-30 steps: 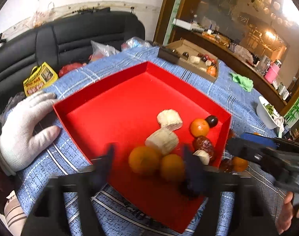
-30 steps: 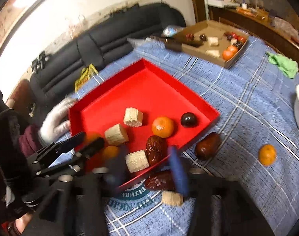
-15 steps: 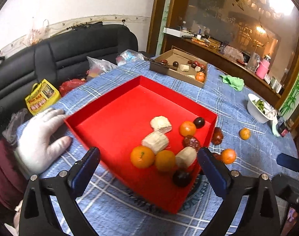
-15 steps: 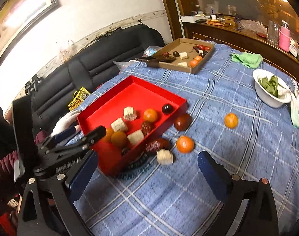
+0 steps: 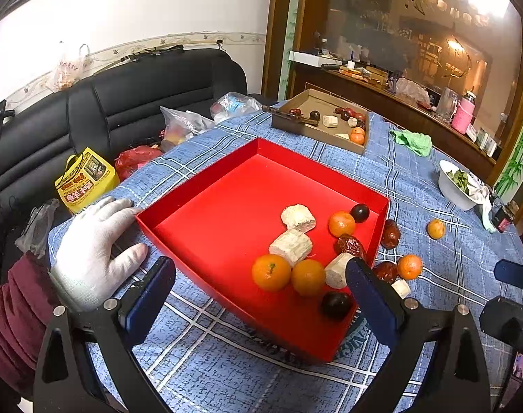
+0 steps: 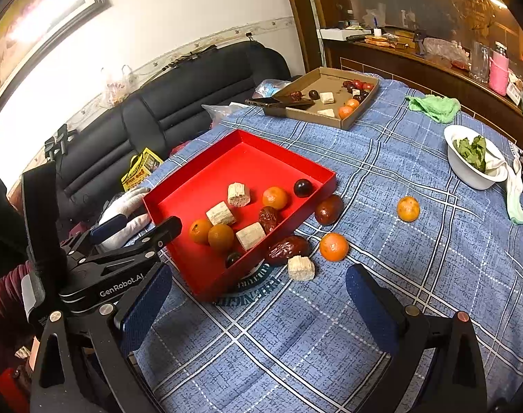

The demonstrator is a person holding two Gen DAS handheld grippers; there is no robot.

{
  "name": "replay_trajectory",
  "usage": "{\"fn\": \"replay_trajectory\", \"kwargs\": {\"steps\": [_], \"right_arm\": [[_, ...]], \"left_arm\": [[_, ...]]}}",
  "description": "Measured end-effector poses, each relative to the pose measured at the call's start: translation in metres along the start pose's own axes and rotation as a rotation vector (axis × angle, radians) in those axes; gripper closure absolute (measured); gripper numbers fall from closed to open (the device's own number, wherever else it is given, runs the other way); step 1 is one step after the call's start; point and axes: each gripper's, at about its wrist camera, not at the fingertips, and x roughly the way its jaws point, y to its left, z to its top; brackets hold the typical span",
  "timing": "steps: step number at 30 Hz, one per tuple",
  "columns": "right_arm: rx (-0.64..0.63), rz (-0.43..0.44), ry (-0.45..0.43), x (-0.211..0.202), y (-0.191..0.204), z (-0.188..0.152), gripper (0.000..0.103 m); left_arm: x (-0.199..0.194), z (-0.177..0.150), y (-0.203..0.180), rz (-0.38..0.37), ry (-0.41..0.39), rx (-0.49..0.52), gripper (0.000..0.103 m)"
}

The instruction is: Organize fruits

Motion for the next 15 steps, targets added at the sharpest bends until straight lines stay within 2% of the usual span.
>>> {"fn": "replay_trajectory", "kwargs": {"steps": [12, 15], "right_arm": [[-0.009, 0.007, 0.004, 0.0032, 0.0051, 0.0004, 0.000], [-0.007, 0.007, 0.007, 0.0048, 0.0047, 0.0000, 0.000]], "left_arm": [[-0.0008, -0.0005, -0.0022, -0.006, 0.000, 0.001, 0.004], [-0.0001, 0.0006, -0.0017, 0.016, 0.004, -0.006, 0.004]]}}
